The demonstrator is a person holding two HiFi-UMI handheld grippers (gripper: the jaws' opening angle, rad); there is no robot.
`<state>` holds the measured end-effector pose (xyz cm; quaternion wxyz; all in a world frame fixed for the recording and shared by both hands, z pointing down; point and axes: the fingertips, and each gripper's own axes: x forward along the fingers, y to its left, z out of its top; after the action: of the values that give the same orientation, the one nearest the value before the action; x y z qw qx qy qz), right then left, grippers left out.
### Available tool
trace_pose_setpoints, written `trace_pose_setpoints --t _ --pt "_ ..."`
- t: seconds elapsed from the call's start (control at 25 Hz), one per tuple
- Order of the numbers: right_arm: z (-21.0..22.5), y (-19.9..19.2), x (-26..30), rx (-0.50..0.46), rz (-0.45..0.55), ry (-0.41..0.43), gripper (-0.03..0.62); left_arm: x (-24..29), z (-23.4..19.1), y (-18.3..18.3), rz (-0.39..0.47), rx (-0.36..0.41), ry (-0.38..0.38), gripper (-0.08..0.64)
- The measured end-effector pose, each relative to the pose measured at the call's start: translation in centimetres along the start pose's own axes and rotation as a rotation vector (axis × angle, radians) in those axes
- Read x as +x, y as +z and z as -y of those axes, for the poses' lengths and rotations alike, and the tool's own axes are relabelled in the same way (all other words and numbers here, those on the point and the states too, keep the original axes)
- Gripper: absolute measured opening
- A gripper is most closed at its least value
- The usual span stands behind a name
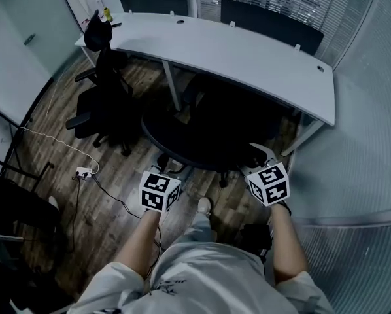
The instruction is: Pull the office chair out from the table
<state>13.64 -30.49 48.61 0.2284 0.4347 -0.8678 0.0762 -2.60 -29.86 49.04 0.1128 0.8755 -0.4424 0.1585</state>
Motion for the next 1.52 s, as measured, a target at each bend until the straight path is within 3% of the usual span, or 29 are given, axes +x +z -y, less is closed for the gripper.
trace_pose_setpoints --t 0.84,1.52 --pt "-7.1 -2.1 -3.9 0.033 0.022 0.034 0.199 -7.2 1.9 -3.1 0.043 -0.016 0.012 0.319" --pt "-12.4 -3.0 -5.8 0.053 0.006 0.008 0.199 -12.1 2.3 -5.4 0.035 -0.001 -0.016 0.319"
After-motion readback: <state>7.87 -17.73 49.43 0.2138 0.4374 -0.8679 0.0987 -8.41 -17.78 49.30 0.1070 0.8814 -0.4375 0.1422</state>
